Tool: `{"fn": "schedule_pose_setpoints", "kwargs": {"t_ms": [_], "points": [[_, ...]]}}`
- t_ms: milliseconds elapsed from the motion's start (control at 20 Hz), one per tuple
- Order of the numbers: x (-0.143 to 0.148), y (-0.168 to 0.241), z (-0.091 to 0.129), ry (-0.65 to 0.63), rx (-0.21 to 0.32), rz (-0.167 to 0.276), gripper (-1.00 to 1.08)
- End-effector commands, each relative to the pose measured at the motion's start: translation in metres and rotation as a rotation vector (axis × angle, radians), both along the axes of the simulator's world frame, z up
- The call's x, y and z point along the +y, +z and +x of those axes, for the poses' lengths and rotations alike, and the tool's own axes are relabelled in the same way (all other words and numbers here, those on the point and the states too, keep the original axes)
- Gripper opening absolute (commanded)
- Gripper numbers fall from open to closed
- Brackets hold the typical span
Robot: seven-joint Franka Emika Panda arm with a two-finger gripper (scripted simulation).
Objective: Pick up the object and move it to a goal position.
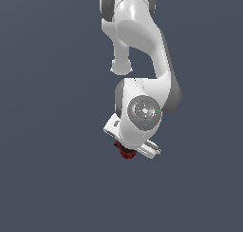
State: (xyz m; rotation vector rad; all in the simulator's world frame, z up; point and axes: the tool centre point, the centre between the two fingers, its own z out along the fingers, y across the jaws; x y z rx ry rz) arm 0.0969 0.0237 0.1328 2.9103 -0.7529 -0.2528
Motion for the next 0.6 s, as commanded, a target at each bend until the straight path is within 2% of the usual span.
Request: {"fn": "schedule_pose_setpoints", "kwargs": {"t_ms": [0,550], "points": [[0.005,-0.004,0.005,-0.041,0.010,-0.017,0.28],[0.030,-0.019,0.018,-0.195,0.042,-0.094,0.28]]}}
